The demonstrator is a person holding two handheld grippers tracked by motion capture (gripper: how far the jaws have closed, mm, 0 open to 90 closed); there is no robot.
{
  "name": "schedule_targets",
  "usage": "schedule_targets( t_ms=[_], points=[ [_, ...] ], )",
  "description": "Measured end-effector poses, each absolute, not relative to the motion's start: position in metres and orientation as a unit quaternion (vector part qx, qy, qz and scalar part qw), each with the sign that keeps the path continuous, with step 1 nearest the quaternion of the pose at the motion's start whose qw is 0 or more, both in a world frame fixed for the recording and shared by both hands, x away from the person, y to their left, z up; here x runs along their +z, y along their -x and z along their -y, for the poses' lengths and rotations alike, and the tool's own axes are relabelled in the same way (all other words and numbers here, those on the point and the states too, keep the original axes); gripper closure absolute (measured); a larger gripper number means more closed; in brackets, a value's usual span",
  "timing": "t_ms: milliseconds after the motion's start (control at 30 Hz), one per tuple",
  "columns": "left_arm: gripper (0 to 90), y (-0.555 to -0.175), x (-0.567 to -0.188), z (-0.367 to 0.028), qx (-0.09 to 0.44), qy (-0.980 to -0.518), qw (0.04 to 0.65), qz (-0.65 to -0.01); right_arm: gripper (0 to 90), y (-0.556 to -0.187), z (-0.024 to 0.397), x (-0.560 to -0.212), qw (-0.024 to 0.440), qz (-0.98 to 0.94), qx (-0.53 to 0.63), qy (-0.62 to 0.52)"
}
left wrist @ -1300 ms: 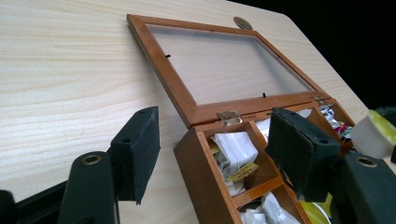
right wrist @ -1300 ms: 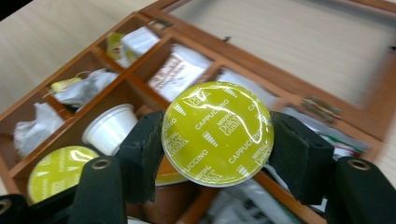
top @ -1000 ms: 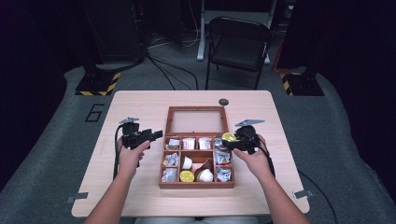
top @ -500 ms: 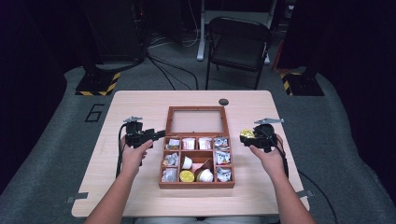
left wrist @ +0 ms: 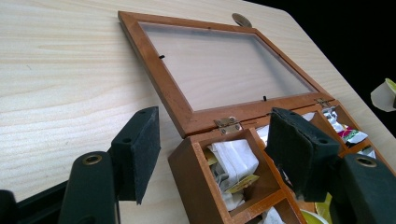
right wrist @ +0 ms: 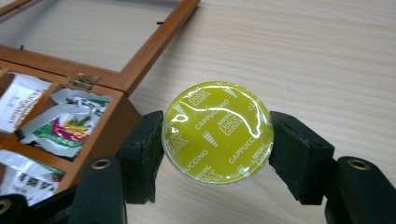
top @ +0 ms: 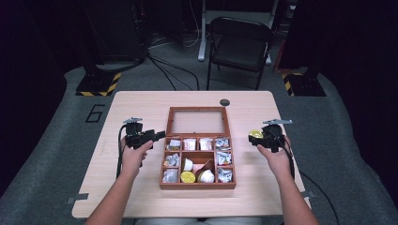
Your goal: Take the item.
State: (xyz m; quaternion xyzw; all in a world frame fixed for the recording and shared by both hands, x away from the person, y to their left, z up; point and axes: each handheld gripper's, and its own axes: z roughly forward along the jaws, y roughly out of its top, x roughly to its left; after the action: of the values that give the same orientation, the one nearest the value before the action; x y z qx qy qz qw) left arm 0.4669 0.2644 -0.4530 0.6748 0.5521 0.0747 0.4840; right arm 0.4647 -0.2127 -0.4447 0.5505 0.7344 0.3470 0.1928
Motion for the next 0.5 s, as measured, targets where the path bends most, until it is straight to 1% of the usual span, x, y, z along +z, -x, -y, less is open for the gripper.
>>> schedule_targets(
  t_ms=[333, 500],
  points=[
    [34.8, -0.467, -0.453, -0.266, 0.076, -0.674, 0.485, -0.551, 37.3, -0.470, 0.230, -0.462, 0.214, -0.724, 0.309, -0.579],
    [34.8, -0.467, -0.453, -0.266, 0.075, -0.671, 0.488, -0.554, 37.3, -0.473, 0.239, -0.471, 0.212, -0.716, 0.300, -0.594]
  ],
)
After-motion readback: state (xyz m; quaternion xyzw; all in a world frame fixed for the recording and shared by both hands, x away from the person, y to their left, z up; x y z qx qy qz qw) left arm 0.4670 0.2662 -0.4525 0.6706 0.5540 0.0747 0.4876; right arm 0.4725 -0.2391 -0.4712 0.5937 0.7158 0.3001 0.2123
